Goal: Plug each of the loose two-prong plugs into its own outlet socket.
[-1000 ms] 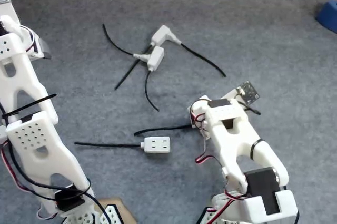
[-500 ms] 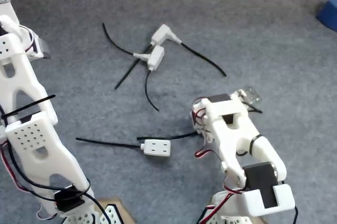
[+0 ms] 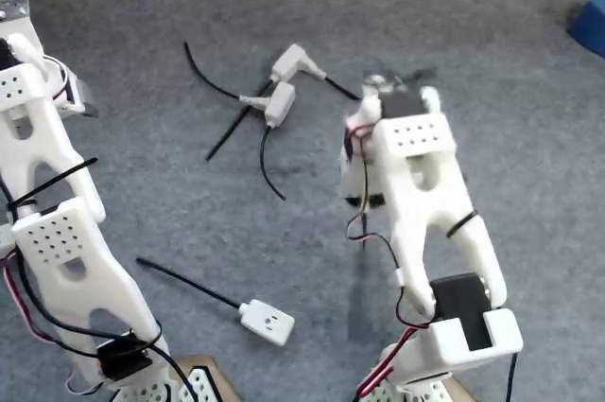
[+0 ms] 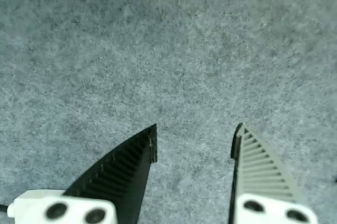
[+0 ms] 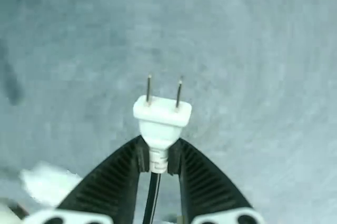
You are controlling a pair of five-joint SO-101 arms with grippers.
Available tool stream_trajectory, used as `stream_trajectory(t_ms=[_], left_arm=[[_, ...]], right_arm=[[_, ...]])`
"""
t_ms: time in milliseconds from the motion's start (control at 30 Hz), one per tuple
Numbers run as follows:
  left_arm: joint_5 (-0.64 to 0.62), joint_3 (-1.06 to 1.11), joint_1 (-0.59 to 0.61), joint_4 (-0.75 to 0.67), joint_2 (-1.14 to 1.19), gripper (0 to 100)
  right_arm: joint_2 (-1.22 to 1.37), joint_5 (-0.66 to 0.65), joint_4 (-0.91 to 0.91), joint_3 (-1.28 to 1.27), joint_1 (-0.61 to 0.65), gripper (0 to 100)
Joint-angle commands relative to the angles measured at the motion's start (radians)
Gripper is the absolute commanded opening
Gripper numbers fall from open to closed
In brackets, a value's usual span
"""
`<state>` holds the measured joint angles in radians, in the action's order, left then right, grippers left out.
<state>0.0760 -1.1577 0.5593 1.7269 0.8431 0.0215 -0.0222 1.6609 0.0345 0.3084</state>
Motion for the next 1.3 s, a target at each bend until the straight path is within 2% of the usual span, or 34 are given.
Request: stream_trajectory(t_ms=[0, 133, 200, 367, 467, 567, 667, 767, 900, 967, 1033, 1100, 1267], left_arm=[[0.052, -0.070, -0.008, -0.003, -0.022, 23], [0.146, -0.073, -0.008, 0.000, -0.022, 23], [0.222, -0.071, -0.010, 0.031, -0.022, 23], [0.456, 0.104, -0.058, 0.044, -0.067, 23], [0.555, 0.364, -0.128, 0.044, -0.170, 23], [0.605, 0.627, -0.220, 0.041, -0.357, 23], [0.542, 0.771, -0.277, 0.035, -0.634, 23], [0.516, 0.957, -0.315, -0.060, -0.963, 19], [0.641, 1.512, -0.492, -0.146, -1.328, 17], [0.661, 1.767, -0.550, -0.221, -1.477, 17], [0.704, 1.945, -0.552, -0.273, -1.607, 17], [0.801, 2.068, -0.535, -0.279, -1.728, 17], [1.000, 2.267, -0.463, -0.279, -1.968, 18]], right_arm=[[-0.015, -0.430, 0.094, 0.177, -0.007, 0.6], [-0.013, -0.359, -0.010, 0.163, -0.081, 0.6], [-0.015, -0.368, -0.058, 0.094, -0.102, 0.6], [-0.024, -0.629, -0.036, -0.156, 0.022, 0.6], [-0.050, -0.629, -0.131, -0.243, 0.074, 0.6], [-0.160, -0.562, -0.272, -0.277, 0.087, 0.6], [-0.308, -0.436, -0.375, -0.348, 0.054, 0.6], [-0.384, -0.431, -0.398, -0.473, 0.045, 0.7], [-0.392, -0.436, -0.456, -0.622, 0.019, 0.8], [-0.387, -0.430, -0.469, -0.656, -0.008, 0.8], [-0.386, -0.391, -0.476, -0.688, -0.044, 0.8], [-0.398, -0.353, -0.496, -0.743, -0.076, 0.8], [-0.397, -0.316, -0.607, -0.895, -0.128, 0.8]])
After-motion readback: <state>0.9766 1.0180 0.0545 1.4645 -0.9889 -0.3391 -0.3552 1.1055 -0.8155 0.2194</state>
